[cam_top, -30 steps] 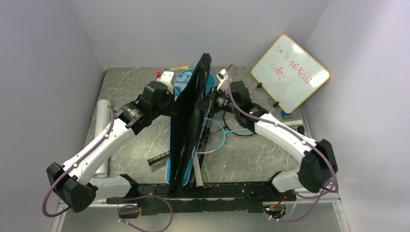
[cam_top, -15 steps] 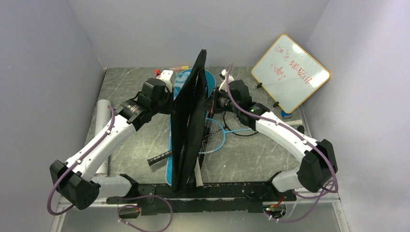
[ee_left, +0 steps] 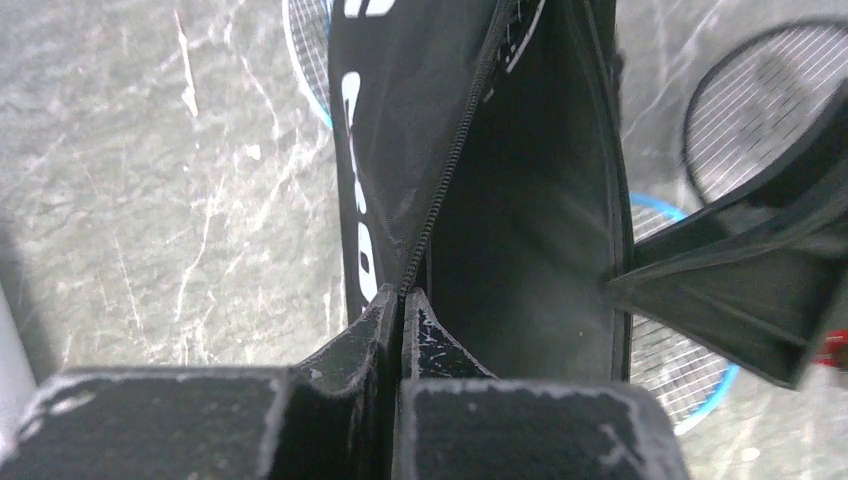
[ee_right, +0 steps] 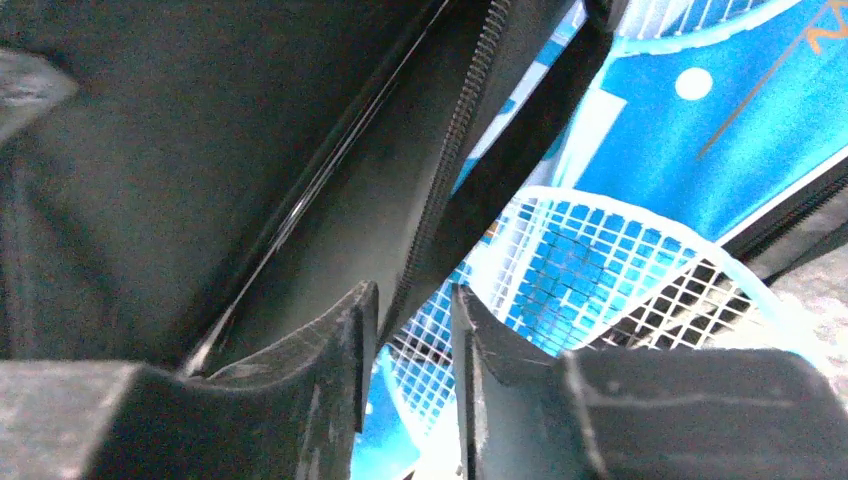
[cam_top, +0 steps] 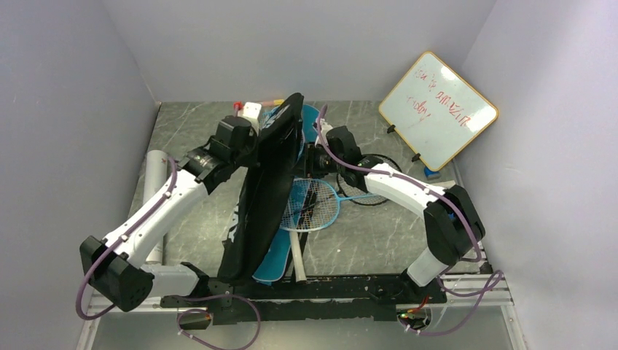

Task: Pack up the badminton gear
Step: Adjust the racket bag at the center of the board.

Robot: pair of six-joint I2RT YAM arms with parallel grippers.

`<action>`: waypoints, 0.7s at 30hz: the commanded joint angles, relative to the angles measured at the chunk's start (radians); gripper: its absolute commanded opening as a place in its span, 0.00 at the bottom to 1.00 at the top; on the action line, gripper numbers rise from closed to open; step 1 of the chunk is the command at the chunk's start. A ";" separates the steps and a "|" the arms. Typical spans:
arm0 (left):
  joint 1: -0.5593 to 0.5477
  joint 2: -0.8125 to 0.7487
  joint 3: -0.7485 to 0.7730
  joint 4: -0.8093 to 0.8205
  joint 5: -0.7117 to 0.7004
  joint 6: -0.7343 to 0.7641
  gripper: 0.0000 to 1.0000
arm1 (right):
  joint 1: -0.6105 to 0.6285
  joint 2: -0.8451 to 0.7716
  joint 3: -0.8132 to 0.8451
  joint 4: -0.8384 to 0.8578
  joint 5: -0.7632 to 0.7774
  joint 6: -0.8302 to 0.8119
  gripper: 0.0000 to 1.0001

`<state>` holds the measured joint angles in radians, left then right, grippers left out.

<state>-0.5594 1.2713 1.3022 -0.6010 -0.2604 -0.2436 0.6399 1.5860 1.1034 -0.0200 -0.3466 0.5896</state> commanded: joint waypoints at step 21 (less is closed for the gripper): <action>0.005 -0.050 -0.206 0.250 -0.344 0.185 0.05 | -0.043 -0.447 -0.508 -0.103 0.370 0.211 0.71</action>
<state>-0.5594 1.2537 1.0485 -0.4225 -0.5098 -0.0872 0.5980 1.2049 0.6743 -0.1345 -0.0662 0.7033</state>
